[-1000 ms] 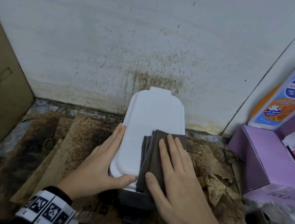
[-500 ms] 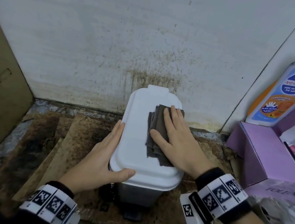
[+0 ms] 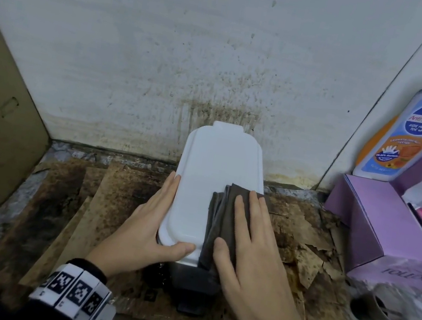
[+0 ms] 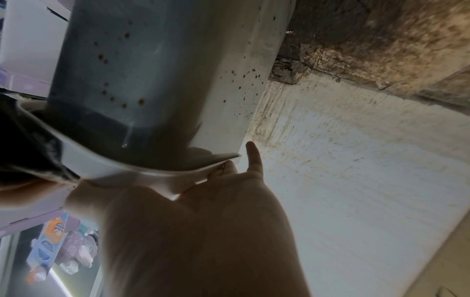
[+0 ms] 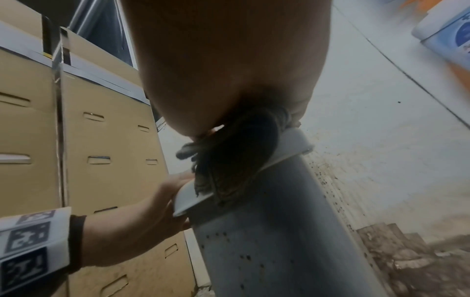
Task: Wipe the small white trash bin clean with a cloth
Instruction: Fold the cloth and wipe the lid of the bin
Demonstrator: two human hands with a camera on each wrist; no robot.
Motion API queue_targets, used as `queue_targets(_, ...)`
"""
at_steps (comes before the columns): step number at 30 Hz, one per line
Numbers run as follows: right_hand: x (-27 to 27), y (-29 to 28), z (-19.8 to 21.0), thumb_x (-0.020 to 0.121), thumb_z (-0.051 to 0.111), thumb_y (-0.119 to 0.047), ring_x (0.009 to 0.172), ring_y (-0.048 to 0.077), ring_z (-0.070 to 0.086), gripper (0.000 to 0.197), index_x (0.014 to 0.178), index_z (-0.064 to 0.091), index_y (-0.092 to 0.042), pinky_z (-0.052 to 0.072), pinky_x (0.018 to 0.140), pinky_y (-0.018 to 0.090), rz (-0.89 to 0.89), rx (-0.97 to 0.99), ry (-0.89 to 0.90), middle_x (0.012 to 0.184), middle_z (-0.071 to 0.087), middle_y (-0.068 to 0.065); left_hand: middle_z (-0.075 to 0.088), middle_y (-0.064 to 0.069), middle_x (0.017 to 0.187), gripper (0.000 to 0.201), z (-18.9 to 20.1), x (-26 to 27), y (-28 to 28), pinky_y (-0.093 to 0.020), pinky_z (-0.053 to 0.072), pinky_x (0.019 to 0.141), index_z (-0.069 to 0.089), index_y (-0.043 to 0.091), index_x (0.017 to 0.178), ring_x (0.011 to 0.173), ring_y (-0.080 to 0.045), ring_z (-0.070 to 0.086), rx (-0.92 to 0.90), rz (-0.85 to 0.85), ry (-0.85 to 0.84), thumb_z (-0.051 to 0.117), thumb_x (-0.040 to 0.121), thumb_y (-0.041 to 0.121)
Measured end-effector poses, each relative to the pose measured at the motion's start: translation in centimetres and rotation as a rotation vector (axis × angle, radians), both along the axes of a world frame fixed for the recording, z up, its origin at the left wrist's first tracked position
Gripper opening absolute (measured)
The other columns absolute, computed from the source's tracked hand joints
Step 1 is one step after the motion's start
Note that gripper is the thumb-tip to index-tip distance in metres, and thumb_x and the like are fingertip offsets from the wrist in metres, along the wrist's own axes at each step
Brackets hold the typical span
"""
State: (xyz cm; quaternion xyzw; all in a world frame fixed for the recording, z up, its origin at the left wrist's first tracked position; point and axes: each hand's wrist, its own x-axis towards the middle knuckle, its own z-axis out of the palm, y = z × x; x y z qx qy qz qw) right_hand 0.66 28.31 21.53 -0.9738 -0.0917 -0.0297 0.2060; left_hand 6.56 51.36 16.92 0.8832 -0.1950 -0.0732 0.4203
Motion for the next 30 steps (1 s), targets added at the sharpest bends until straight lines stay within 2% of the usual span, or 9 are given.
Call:
queue_targets(7,1.2,1.4,0.0,0.098,0.017,-0.076,0.156,0.010,-0.024,0.090,0.165,-0.006,-0.020,-0.005,0.128,0.032,-0.082,-0.040,-0.032,0.172,-0.017,0.002,-0.019,0.035,0.164,0.118,-0.1,-0.1,-0.1,-0.051,0.010,0.129,-0.017,0.050,0.157,0.152,0.009,-0.017,-0.072,-0.011,0.014,0.064,0.077,0.079)
queue_targets(10,2.6,1.0,0.4,0.103,0.023,-0.068,0.158,0.015,-0.016,0.084,0.165,-0.005,-0.019,-0.004,0.129,0.033,-0.082,-0.027,-0.019,0.173,-0.013,0.005,-0.020,0.036,0.163,0.120,0.0,-0.2,-0.1,-0.050,0.009,0.129,-0.017,0.050,0.157,0.152,0.009,-0.017,-0.085,-0.014,0.023,0.063,0.075,0.083)
queue_targets(13,4.3,0.0,0.6,0.106,0.030,-0.055,0.160,0.017,-0.007,0.076,0.165,-0.001,-0.019,0.005,0.129,0.036,-0.077,0.057,0.011,0.173,-0.011,0.004,-0.021,0.038,0.162,0.118,0.0,-0.1,0.0,-0.052,0.010,0.129,-0.019,0.054,0.155,0.152,0.011,-0.016,-0.068,-0.014,0.045,0.064,0.076,0.082)
queue_targets(18,5.1,-0.7,0.0,0.109,0.032,-0.040,0.159,0.009,-0.003,0.066,0.166,0.003,-0.021,0.007,0.129,0.033,-0.086,0.246,0.039,0.174,-0.008,-0.003,-0.021,0.040,0.161,0.118,-0.1,-0.2,0.0,-0.051,0.011,0.129,-0.019,0.053,0.155,0.151,0.012,-0.014,-0.060,-0.008,0.053,0.064,0.076,0.081)
queue_targets(21,5.0,-0.5,0.0,0.110,0.032,-0.035,0.158,0.005,-0.001,0.063,0.166,0.006,-0.023,0.005,0.125,0.025,-0.111,0.325,0.055,0.173,-0.006,-0.008,-0.014,0.040,0.163,0.118,0.0,-0.3,-0.1,-0.052,0.016,0.128,-0.018,0.055,0.155,0.156,0.004,-0.005,-0.107,0.009,0.065,0.070,0.078,0.074)
queue_targets(23,4.9,-0.5,-0.1,0.110,0.032,-0.033,0.157,0.004,0.001,0.062,0.165,0.008,-0.023,0.006,0.123,0.023,-0.119,0.362,0.048,0.173,-0.005,-0.009,-0.005,0.038,0.165,0.116,0.1,-0.5,0.0,-0.055,0.023,0.125,-0.014,0.059,0.154,0.158,-0.004,0.006,-0.141,0.017,0.076,0.074,0.079,0.069)
queue_targets(24,4.9,-0.4,-0.2,0.110,0.032,-0.033,0.157,0.003,0.001,0.061,0.165,0.008,-0.023,0.005,0.123,0.022,-0.122,0.379,0.039,0.173,-0.004,-0.010,-0.004,0.037,0.165,0.114,0.2,-0.5,-0.1,-0.056,0.023,0.125,-0.011,0.062,0.154,0.158,-0.006,0.007,-0.138,0.015,0.071,0.074,0.078,0.069)
queue_targets(27,4.6,-0.3,-0.2,0.110,0.032,-0.032,0.156,0.001,0.001,0.061,0.165,0.008,-0.023,0.005,0.124,0.022,-0.136,0.410,0.015,0.173,-0.001,-0.009,-0.010,0.038,0.164,0.109,0.3,-0.8,-0.1,-0.058,0.017,0.126,-0.009,0.066,0.152,0.158,-0.004,-0.001,-0.096,0.020,0.047,0.071,0.078,0.071)
queue_targets(30,4.3,-0.1,0.3,0.109,0.034,-0.044,0.158,0.007,0.002,0.068,0.165,0.003,-0.023,0.009,0.128,0.032,-0.150,0.357,0.034,0.174,-0.003,-0.006,-0.011,0.039,0.164,0.109,0.3,-0.8,0.0,-0.059,0.017,0.126,-0.007,0.067,0.151,0.158,-0.005,-0.001,-0.083,0.033,0.036,0.071,0.076,0.072)
